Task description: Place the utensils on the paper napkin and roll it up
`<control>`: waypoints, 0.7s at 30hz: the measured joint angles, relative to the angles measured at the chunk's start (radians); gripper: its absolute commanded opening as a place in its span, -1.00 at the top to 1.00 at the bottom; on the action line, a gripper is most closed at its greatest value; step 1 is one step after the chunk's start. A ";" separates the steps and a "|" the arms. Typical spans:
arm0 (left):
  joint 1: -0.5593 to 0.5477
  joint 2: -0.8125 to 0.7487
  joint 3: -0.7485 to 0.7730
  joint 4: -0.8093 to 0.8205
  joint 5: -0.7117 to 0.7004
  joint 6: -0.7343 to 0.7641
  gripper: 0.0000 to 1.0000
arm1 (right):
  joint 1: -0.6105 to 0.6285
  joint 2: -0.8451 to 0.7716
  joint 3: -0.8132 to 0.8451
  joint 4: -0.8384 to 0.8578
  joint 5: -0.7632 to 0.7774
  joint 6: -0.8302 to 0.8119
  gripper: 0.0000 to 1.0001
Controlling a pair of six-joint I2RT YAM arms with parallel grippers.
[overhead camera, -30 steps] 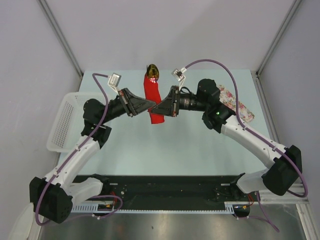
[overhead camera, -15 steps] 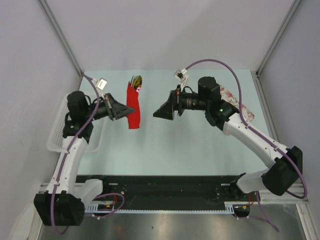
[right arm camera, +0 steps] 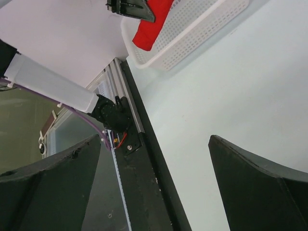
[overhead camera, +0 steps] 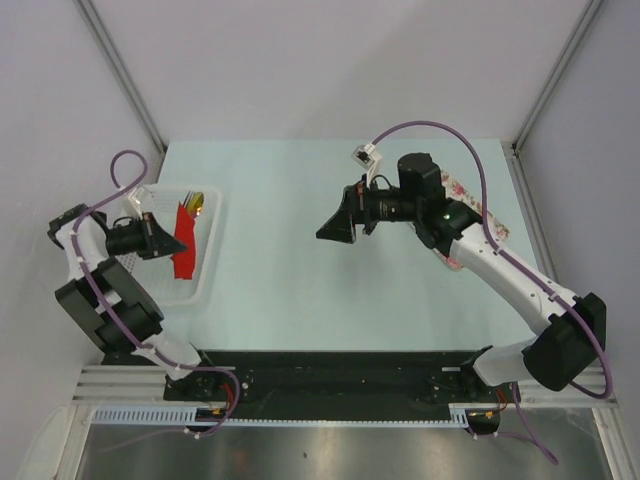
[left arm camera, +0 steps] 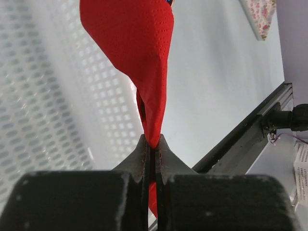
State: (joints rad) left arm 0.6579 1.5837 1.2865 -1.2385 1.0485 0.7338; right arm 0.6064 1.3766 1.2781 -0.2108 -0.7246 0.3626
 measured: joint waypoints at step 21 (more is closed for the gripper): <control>0.010 0.392 0.135 0.081 -0.129 -0.082 1.00 | -0.004 0.073 -0.001 -0.006 -0.023 -0.009 -0.99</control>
State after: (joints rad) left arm 0.6674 1.9755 1.4220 -1.1572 0.9195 0.6514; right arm 0.6025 1.4494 1.2774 -0.2165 -0.7479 0.3534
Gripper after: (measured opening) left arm 0.023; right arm 0.994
